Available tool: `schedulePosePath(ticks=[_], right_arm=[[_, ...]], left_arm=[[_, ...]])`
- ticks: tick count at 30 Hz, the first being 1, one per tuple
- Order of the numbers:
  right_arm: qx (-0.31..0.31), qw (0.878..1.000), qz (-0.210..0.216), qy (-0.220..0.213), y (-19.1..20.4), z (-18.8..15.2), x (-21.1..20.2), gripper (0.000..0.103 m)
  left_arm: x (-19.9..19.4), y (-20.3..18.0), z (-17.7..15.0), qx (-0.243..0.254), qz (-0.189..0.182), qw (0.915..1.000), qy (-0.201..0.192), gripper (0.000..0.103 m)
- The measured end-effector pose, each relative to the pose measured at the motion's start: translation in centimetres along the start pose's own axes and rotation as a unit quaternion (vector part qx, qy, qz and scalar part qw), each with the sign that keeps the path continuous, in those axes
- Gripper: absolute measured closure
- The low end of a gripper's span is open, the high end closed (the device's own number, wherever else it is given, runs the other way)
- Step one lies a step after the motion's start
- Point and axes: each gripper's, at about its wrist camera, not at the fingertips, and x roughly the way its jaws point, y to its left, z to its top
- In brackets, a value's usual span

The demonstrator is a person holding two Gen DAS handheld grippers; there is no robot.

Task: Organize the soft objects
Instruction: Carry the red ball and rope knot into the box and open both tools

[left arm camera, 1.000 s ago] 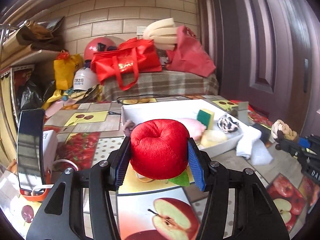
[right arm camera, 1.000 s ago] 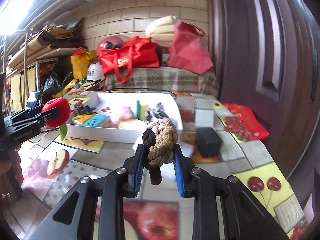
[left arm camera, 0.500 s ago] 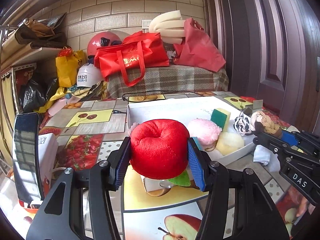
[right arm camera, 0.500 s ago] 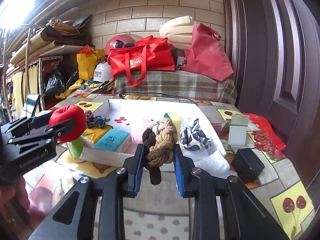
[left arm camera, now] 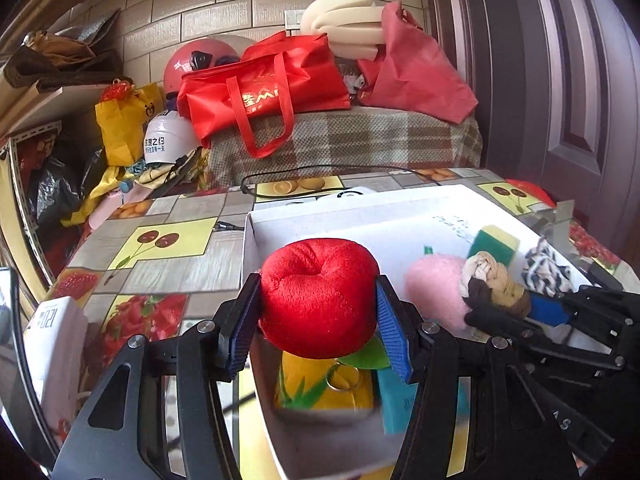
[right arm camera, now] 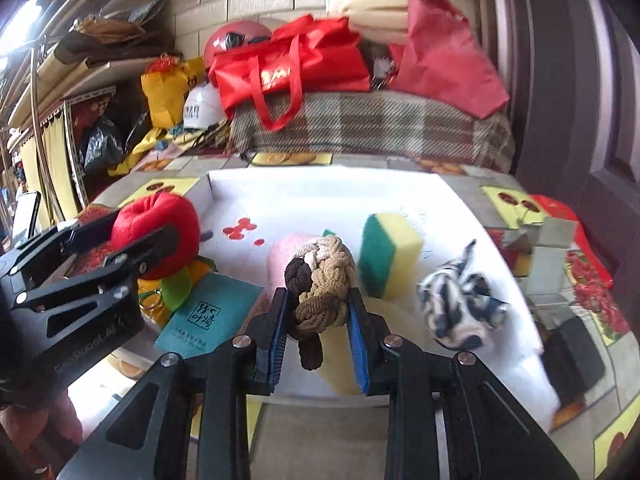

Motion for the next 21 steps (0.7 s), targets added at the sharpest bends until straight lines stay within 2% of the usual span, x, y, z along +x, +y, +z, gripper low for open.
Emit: schedulePosePath(ticks=[3,7,10,11,12,13,15,17,19,21], right_arm=[[0.009,1.000,-0.008,0.014,-0.4,0.9,1.6,0.075],[0.032,0.998,-0.046,-0.003,-1.4,1.9,2.3,0.075],[0.035,0.998,-0.057,-0.006,-1.5,2.0,2.4,0.071],[0.034,0.998,-0.059,-0.012,-1.4,2.1,2.3,0.067],[0.032,0.997,-0.062,-0.019,-1.3,2.1,2.0,0.041],[0.035,0.996,-0.081,-0.024,-1.3,2.0,1.7,0.024],[0.049,0.995,-0.083,-0.030,-1.9,2.0,1.5,0.014],[0.059,0.994,-0.084,-0.037,-2.4,2.1,1.2,0.007],[0.066,0.992,-0.092,-0.048,-2.6,2.0,0.8,0.000],[0.063,0.991,-0.100,-0.062,-2.3,2.0,0.4,0.000]], left_arm=[[1.2,0.1,0.5,0.000,0.008,1.0000,0.006,0.047],[2.3,0.3,0.8,-0.004,0.012,0.9997,0.019,0.046],[2.3,0.4,0.8,-0.007,0.007,0.9997,0.020,0.037],[2.2,0.5,0.8,-0.009,0.010,0.9998,0.017,0.027],[1.9,0.7,0.8,-0.016,0.023,0.9996,0.010,0.021],[1.7,0.9,0.8,-0.023,0.031,0.9992,0.002,0.018],[1.0,1.3,0.7,-0.038,0.040,0.9984,-0.015,0.006],[0.5,1.6,0.6,-0.045,0.046,0.9975,-0.027,0.000],[0.0,1.6,0.5,-0.045,0.047,0.9970,-0.041,0.000],[-0.6,1.6,0.4,-0.044,0.052,0.9961,-0.056,0.000]])
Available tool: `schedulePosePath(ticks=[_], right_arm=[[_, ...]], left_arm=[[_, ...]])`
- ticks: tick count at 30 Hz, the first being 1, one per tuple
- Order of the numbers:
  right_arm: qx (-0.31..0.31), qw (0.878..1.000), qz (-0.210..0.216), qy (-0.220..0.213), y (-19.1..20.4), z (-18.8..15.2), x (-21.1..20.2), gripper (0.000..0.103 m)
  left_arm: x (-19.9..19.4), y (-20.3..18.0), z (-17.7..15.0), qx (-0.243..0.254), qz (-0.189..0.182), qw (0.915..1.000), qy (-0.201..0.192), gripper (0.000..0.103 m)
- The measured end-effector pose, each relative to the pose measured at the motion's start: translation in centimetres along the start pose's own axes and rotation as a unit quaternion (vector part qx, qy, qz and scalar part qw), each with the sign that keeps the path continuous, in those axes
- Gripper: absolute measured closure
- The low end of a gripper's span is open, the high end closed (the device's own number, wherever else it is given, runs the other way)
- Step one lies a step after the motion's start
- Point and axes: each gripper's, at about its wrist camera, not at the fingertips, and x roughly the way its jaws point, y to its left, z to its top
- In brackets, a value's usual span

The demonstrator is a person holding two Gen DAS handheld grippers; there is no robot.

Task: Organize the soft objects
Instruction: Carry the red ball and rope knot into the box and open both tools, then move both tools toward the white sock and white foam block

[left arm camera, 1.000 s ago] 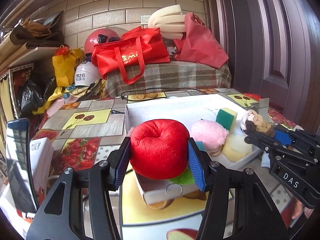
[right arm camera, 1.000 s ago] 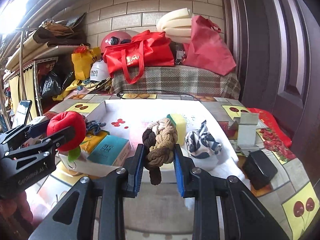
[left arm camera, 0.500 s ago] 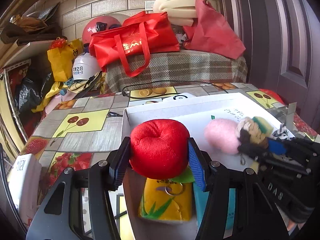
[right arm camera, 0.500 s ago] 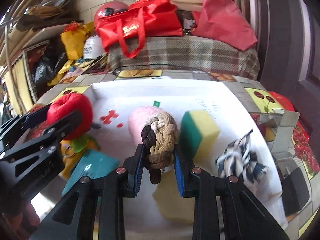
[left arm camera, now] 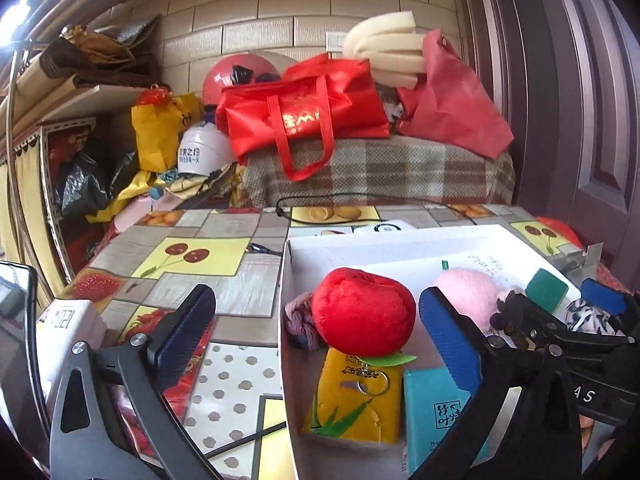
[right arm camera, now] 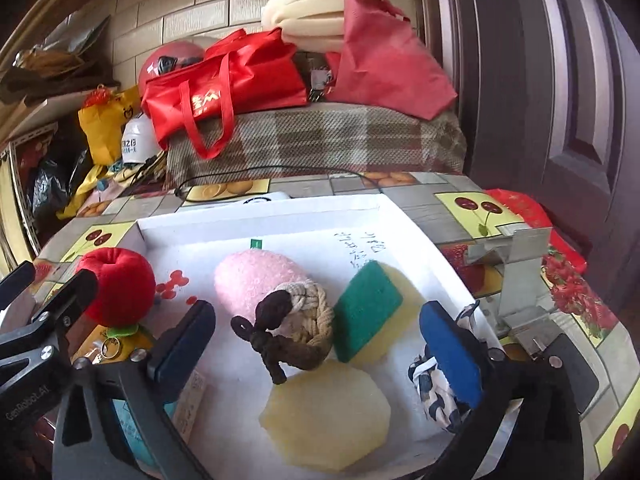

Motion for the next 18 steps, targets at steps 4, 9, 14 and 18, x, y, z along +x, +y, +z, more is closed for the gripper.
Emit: schedulePosePath(ticks=[4,9,14,18], right_arm=[[-0.010,0.999,-0.026,-0.031,0.5,-0.3,-1.7,0.000],[-0.029,0.997,-0.049,-0.050,1.1,-1.0,-3.4,0.000],[-0.048,0.996,-0.061,-0.035,1.5,-2.0,-4.8,0.000],[-0.049,0.997,-0.061,-0.022,0.7,-3.0,-6.2,0.000]], left_arm=[[-0.8,0.5,-0.1,-0.010,0.003,0.9999,-0.011,0.000],[-1.9,0.8,-0.6,-0.017,0.006,0.9998,-0.003,0.000],[-4.4,0.3,-1.4,-0.008,-0.010,0.9998,-0.018,0.000],[-5.5,-0.6,-1.9,0.010,-0.022,0.9996,-0.013,0.000]])
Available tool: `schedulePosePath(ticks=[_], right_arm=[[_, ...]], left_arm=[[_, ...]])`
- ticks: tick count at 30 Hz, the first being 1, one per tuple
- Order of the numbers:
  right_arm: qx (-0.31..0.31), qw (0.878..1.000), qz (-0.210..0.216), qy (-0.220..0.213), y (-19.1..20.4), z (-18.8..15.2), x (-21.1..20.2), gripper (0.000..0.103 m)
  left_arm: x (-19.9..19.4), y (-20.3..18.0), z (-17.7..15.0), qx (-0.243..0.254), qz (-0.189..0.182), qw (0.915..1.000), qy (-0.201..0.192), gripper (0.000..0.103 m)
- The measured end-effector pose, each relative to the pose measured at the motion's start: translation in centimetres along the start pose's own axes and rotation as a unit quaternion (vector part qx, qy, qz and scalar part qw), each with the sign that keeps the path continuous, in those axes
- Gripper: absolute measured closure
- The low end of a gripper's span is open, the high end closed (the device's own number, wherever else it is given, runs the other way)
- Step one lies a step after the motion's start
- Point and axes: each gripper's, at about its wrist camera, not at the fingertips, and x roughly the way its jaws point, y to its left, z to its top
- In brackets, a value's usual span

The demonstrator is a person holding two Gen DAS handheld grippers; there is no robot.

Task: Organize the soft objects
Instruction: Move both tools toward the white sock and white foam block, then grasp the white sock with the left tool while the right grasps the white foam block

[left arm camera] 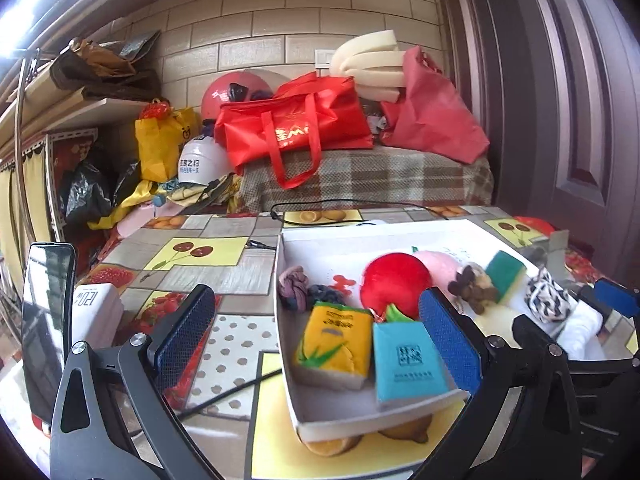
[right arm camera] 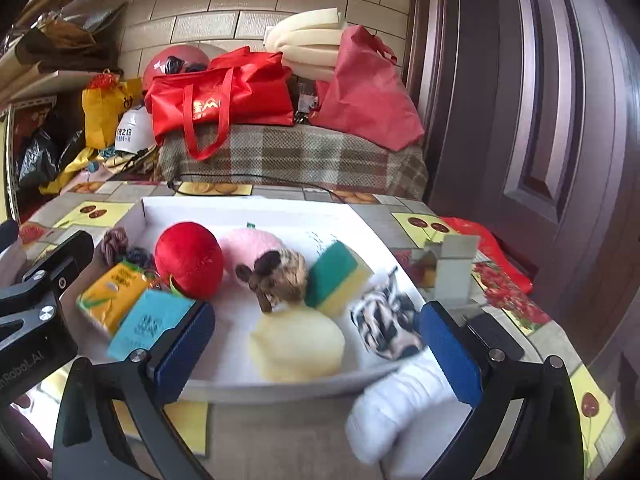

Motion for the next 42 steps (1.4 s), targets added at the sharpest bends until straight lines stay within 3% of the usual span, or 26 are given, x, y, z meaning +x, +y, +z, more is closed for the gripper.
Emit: schedulePosePath(ticks=[5,10,12,16,18,22,24,29,33,38,41,42], right_arm=[[0.035,0.999,0.027,0.018,-4.6,-2.0,-2.3,0.000],[0.025,0.991,0.060,0.119,-8.7,-4.6,-1.8,0.000],[0.023,0.985,0.073,0.155,-8.9,-5.3,-1.2,0.000],[-0.011,0.981,0.061,0.185,-7.3,-5.4,0.4,0.000],[-0.032,0.980,0.055,0.191,-6.2,-5.1,1.3,0.002],[-0.024,0.980,0.058,0.190,-6.6,-4.8,1.8,0.034],[-0.011,0.979,0.073,0.189,-7.8,-5.2,1.5,0.039],[0.025,0.977,0.087,0.191,-11.6,-6.9,-1.1,0.041],[0.063,0.977,0.073,0.192,-15.2,-8.2,-3.0,0.043],[0.122,0.972,0.087,0.182,-17.7,-8.8,-3.5,0.043],[0.125,0.971,0.095,0.179,-17.6,-8.7,-3.6,0.043],[0.125,0.971,0.096,0.179,-17.5,-8.7,-3.6,0.043]], left_arm=[[-1.0,-0.4,-0.3,0.000,-0.022,0.9997,0.006,0.000],[-1.2,-2.1,-0.5,0.019,-0.061,0.9976,0.026,0.000],[-1.1,-3.1,-0.7,0.024,-0.090,0.9947,0.044,0.000],[-1.5,-5.2,-0.9,0.050,-0.121,0.9898,0.055,0.000],[-1.6,-6.0,-1.0,0.059,-0.138,0.9867,0.062,0.000],[-1.9,-7.4,-1.3,0.078,-0.160,0.9813,0.073,0.000],[-1.9,-8.3,-1.4,0.098,-0.161,0.9792,0.076,0.000],[-1.2,-10.5,-1.8,0.124,-0.199,0.9658,0.110,0.000],[-0.3,-13.4,-1.9,0.134,-0.238,0.9515,0.141,0.000],[-0.4,-18.1,-2.3,0.210,-0.253,0.9350,0.132,0.001],[0.6,-20.0,-2.6,0.240,-0.237,0.9302,0.146,0.012],[0.5,-20.4,-2.6,0.248,-0.234,0.9294,0.141,0.023]])
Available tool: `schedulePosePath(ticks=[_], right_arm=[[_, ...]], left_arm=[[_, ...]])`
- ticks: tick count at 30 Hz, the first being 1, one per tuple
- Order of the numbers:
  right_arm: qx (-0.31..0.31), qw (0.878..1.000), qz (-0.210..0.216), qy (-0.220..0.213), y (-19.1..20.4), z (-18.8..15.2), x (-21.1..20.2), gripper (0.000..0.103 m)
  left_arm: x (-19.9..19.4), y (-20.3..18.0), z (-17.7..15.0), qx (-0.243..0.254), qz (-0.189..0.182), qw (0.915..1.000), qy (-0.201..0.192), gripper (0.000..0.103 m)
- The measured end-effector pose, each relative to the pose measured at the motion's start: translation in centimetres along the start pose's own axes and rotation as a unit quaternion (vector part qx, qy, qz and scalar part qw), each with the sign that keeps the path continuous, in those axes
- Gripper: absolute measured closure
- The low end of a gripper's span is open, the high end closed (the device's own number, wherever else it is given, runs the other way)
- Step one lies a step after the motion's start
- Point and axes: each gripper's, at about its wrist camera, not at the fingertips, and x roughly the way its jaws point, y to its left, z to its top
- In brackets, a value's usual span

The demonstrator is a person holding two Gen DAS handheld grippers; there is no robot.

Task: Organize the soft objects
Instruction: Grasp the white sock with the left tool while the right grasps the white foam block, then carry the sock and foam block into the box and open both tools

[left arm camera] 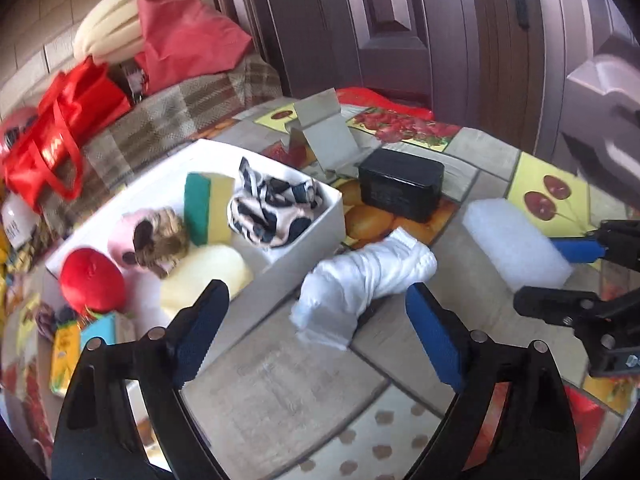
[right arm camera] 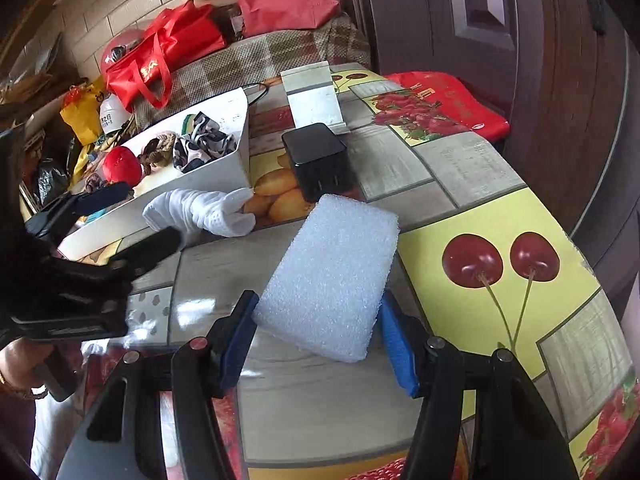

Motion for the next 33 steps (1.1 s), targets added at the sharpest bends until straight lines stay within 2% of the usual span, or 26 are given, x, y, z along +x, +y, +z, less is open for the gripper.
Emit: schedulePosePath(ticks=[1,3,6,8,11,15,19,24,27,30,33], right_arm=[[0.000,1.000,0.002,0.000,0.0,0.0,-0.1,0.043],[0.002,1.000,0.006,-0.001,-0.2,0.0,0.0,0.043],[0.007,1.000,0.013,-0.003,-0.4,0.0,-0.1,0.043],[0.009,1.000,0.015,-0.004,-0.6,0.0,-0.1,0.043],[0.008,1.000,0.014,-0.003,-0.4,0.0,-0.1,0.043],[0.003,1.000,0.012,-0.003,-0.3,0.0,-0.1,0.043],[0.006,1.000,0.013,-0.004,-0.4,0.0,-0.1,0.043],[0.014,1.000,0.013,-0.009,-0.7,0.0,-0.3,0.043],[0.013,1.000,0.011,-0.024,-0.7,-0.1,-0.8,0.043],[-0.005,0.999,-0.003,-0.051,0.2,-0.3,-1.8,0.043],[-0.034,0.996,-0.026,-0.079,1.5,-0.4,-2.6,0.043]], left_arm=[[0.1,-0.4,0.1,0.009,0.007,0.9999,-0.003,0.030],[0.4,-1.3,0.1,0.033,0.013,0.9994,0.001,0.055],[0.6,-2.3,-0.2,0.061,0.012,0.9980,0.010,0.067],[0.1,-2.8,-0.4,0.075,-0.001,0.9971,0.001,0.068],[1.2,-3.4,-0.4,0.092,-0.018,0.9951,0.033,0.068],[1.8,-3.7,0.0,0.095,-0.020,0.9946,0.038,0.068],[1.8,-3.1,0.2,0.078,-0.048,0.9952,0.034,0.078],[-0.2,-2.6,0.1,0.059,-0.045,0.9971,-0.019,0.079],[-2.0,-1.2,-0.2,0.014,-0.040,0.9974,-0.058,0.080],[-4.1,0.7,-0.9,-0.043,-0.019,0.9933,-0.105,0.080],[-5.7,2.9,-1.9,-0.105,0.007,0.9849,-0.138,0.080]])
